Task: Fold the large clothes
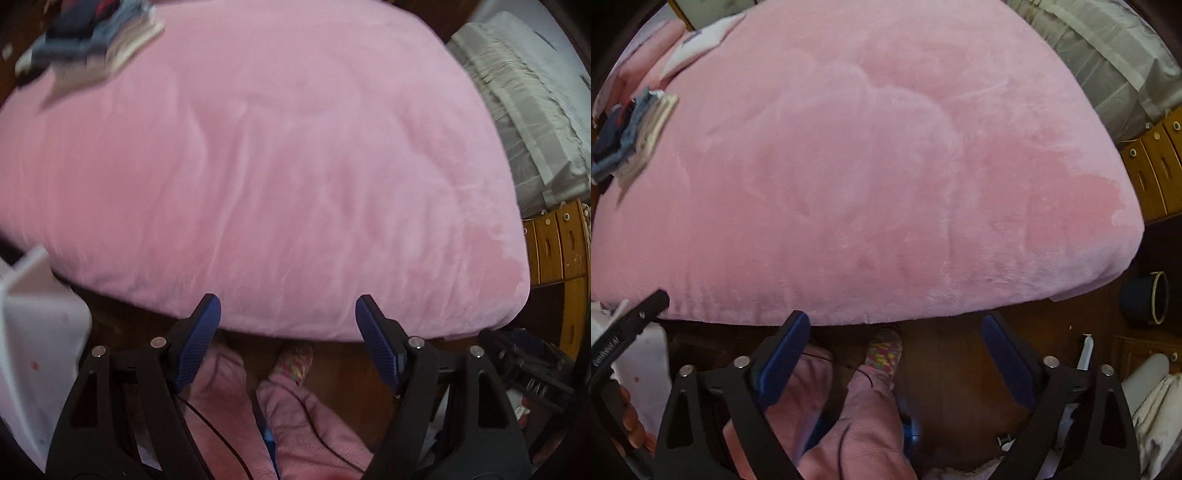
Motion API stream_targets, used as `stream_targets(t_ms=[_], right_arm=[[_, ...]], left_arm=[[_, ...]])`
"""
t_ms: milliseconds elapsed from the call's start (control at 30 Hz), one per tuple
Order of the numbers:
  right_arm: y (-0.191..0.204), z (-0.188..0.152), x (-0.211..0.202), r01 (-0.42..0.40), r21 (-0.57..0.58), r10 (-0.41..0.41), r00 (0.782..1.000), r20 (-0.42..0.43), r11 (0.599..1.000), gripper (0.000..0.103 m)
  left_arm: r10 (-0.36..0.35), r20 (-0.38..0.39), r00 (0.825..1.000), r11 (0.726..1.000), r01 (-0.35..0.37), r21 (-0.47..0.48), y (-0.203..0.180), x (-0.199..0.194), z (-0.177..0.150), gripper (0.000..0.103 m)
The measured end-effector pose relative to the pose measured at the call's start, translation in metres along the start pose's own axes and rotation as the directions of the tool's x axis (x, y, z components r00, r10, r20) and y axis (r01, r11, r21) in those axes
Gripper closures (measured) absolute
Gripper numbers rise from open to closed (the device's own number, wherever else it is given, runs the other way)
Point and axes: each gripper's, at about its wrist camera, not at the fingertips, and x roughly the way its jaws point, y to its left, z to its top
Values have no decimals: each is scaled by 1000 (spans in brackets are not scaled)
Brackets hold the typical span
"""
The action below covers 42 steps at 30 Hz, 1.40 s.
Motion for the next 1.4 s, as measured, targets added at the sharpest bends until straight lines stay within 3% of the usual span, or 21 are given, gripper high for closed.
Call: stream_targets(t_ms=[200, 433, 667, 867, 1067, 1200, 1400], right_arm=[[30, 16, -54, -66, -12, 67, 994, 83, 998, 1], [41, 15, -102, -167, 34, 160, 977, 139, 985, 1], [80, 17, -154, -110, -52, 119, 972, 202, 993, 1], [114, 8, -179, -55, -147, 87, 971, 224, 988, 0], [122, 0, -186, -41, -114, 67, 970, 233, 993, 0], [116, 6, -184, -24, -78, 42, 971, 234, 997, 0], [116, 12, -193, -10, -65, 27, 960, 277, 998, 0]], left_arm=[[28, 93, 995, 993, -39, 109, -46, -48, 40, 30], [31, 167, 985, 993, -50, 108, -59, -114, 49, 30], [67, 256, 964, 996, -80, 40, -40, -148, 45, 30], [74, 232, 970, 995, -88, 51, -38, -151, 36, 29], [95, 164, 982, 988, -113, 106, -44, -128, 24, 28], [89, 189, 978, 982, -117, 146, -48, -130, 22, 20], [88, 249, 965, 976, -133, 171, -56, -143, 29, 15]])
